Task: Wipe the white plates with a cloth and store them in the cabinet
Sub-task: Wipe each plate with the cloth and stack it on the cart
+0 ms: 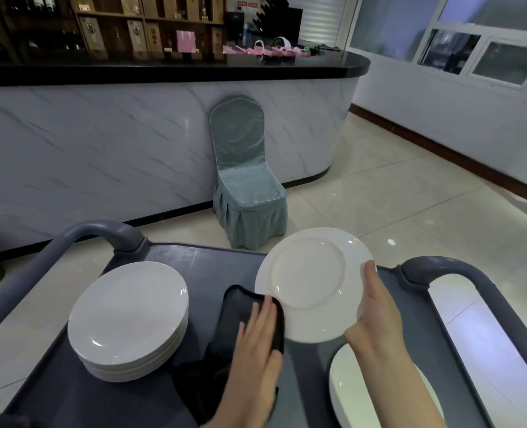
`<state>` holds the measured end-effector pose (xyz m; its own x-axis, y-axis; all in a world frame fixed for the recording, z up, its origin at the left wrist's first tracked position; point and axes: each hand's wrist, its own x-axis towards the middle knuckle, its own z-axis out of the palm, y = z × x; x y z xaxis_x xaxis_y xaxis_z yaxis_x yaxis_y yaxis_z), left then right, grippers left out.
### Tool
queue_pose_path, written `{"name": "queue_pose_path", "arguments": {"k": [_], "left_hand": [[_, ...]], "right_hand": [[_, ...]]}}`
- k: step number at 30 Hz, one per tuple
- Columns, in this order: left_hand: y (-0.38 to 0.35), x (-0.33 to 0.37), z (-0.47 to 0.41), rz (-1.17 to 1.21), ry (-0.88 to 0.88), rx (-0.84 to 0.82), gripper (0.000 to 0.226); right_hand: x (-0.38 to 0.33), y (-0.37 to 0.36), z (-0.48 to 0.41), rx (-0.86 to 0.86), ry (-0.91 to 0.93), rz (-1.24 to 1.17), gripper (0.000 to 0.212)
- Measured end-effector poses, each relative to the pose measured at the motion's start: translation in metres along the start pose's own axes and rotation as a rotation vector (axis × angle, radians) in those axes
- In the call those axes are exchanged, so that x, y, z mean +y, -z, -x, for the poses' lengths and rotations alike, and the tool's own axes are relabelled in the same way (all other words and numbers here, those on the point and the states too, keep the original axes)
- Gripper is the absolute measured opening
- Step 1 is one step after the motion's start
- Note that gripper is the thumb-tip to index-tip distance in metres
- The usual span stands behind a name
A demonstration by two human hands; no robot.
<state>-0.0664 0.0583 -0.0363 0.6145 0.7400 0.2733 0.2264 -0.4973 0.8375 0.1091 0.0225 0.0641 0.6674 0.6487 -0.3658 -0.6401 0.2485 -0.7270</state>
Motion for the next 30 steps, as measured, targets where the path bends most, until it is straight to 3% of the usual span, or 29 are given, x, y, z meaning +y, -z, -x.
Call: {"name": "queue_pose_path", "arguments": {"k": [3, 8, 14, 18, 23, 30], "left_hand": [[-0.017, 0.022, 0.008, -0.221, -0.198, -0.017, 0.073], [-0.007, 0.038, -0.009, -0.214, -0.341, -0.085, 0.059], [0.001, 0.012, 0.010, -0.211, -0.216, -0.057, 0.064], [-0.009, 0.021, 0.012, -0.323, -0.276, -0.124, 0.080], [-0.003, 0.042, -0.020, -0.206, -0.325, -0.148, 0.055], [0.004, 0.032, -0.058, -0.055, -0.161, -0.177, 0.052]], "right_hand": [[0.010, -0.011, 0.005, 0.116, 0.040, 0.020, 0.037], [0.027, -0.016, 0.016, 0.199, -0.001, 0.079, 0.030], [0.002, -0.013, 0.010, 0.178, 0.063, 0.049, 0.031], [0.008, -0.016, 0.015, 0.193, 0.103, 0.110, 0.023], [0.033, -0.018, 0.027, 0.162, 0.011, 0.219, 0.027], [0.054, -0.015, 0.045, 0.060, 0.107, 0.443, 0.026]]}}
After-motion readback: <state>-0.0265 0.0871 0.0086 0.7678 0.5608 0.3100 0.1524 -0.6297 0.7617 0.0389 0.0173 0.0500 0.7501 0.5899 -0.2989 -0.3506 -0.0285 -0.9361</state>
